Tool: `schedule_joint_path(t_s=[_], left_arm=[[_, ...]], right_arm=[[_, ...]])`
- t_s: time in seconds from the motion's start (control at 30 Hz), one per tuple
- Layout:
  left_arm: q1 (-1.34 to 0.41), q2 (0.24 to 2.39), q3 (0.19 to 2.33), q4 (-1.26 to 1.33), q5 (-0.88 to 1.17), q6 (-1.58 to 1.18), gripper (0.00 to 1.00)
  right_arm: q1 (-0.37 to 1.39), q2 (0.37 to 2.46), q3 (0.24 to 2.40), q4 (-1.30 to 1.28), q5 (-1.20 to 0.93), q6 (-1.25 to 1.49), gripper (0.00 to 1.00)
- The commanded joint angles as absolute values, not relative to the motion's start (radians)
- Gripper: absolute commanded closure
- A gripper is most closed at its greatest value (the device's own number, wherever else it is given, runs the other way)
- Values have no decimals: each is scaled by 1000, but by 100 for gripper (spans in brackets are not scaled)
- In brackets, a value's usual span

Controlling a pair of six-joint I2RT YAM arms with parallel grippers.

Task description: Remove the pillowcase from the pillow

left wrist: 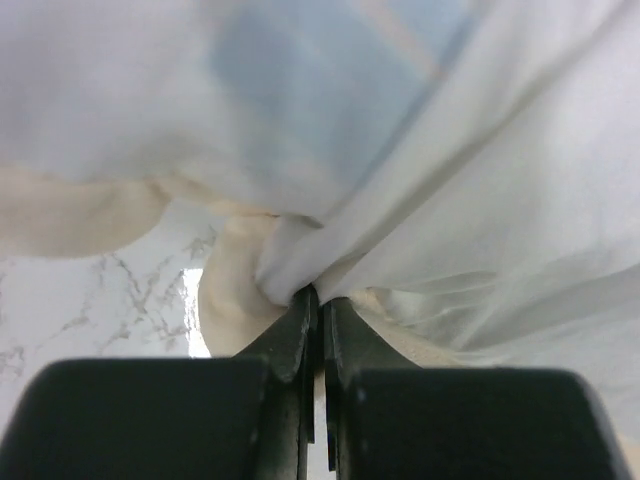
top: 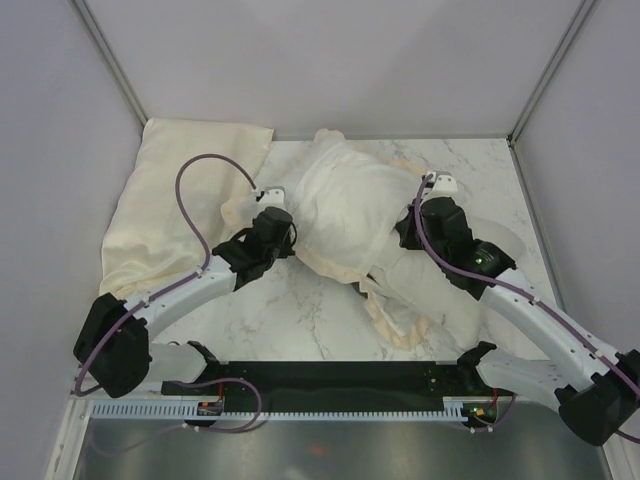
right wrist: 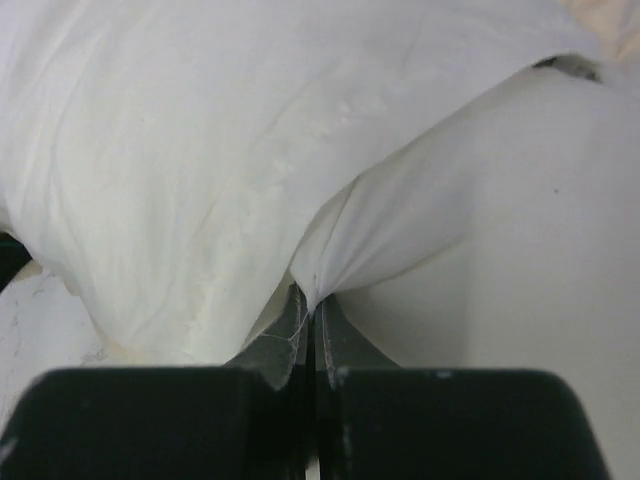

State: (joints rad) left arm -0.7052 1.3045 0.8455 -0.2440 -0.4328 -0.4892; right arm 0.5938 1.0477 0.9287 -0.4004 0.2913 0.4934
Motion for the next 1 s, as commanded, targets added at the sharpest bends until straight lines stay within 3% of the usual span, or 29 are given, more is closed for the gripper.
schedule_joint_path(t_s=[0.0, 0.5, 0.77, 0.97], left_arm=[[-602, 1249, 845, -195, -479, -456, 98], [-338, 1289, 959, -164, -374, -393, 98], [-339, 1227, 850, -133, -302, -433, 98], [-431, 1166, 724, -101, -273, -466, 98]], right_arm=[[592, 967, 1025, -509, 402, 442, 100], [592, 841, 1097, -716, 492, 387, 100], [583, 900, 976, -643, 500, 391, 100], [402, 1014, 885, -483, 337, 333, 100]])
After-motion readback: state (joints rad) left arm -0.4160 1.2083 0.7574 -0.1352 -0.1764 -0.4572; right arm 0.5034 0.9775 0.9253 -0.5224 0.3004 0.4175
